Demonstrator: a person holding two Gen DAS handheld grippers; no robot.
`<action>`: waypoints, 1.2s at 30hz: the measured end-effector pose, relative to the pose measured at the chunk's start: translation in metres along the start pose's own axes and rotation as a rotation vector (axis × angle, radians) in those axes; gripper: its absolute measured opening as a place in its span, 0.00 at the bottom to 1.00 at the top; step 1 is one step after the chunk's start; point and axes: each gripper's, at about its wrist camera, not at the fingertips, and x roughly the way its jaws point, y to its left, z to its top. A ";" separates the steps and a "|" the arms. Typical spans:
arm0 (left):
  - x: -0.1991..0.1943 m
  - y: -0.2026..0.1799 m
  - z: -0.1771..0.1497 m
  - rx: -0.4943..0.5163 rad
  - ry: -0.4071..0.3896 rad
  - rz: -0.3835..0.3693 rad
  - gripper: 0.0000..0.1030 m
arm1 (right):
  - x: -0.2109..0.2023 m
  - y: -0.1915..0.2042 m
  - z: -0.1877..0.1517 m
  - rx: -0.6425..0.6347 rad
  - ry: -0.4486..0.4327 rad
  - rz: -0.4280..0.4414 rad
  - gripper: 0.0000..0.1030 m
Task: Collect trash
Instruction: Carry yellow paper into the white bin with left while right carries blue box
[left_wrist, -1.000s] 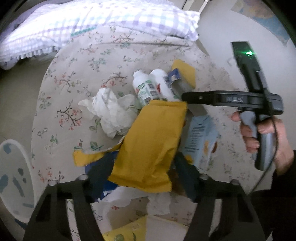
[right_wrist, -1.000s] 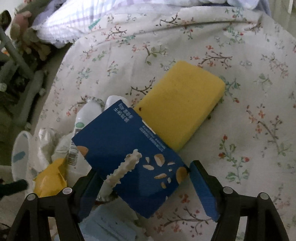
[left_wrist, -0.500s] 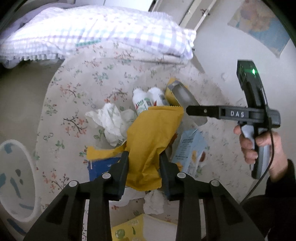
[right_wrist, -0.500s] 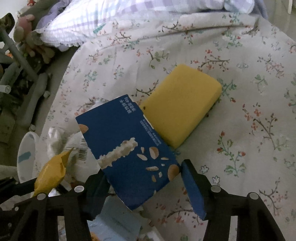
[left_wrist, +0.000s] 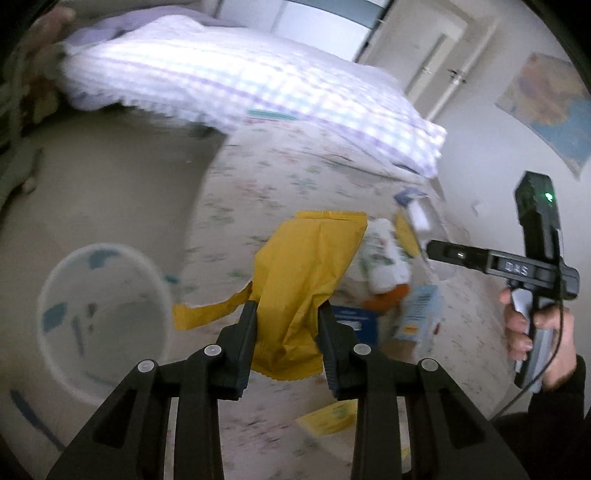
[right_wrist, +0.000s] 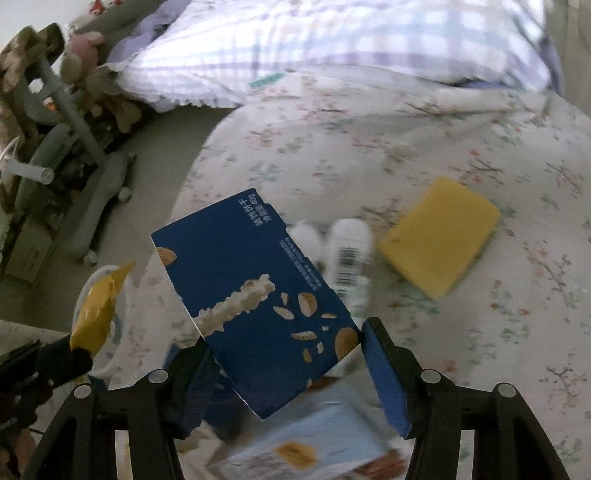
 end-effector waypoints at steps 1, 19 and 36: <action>-0.005 0.011 -0.002 -0.022 -0.007 0.016 0.33 | 0.001 0.006 0.001 -0.007 -0.001 0.000 0.63; -0.027 0.128 -0.035 -0.255 -0.011 0.245 0.35 | 0.056 0.134 -0.001 -0.127 0.035 0.003 0.63; -0.052 0.176 -0.057 -0.289 -0.007 0.484 0.84 | 0.115 0.215 -0.016 -0.184 0.099 0.023 0.63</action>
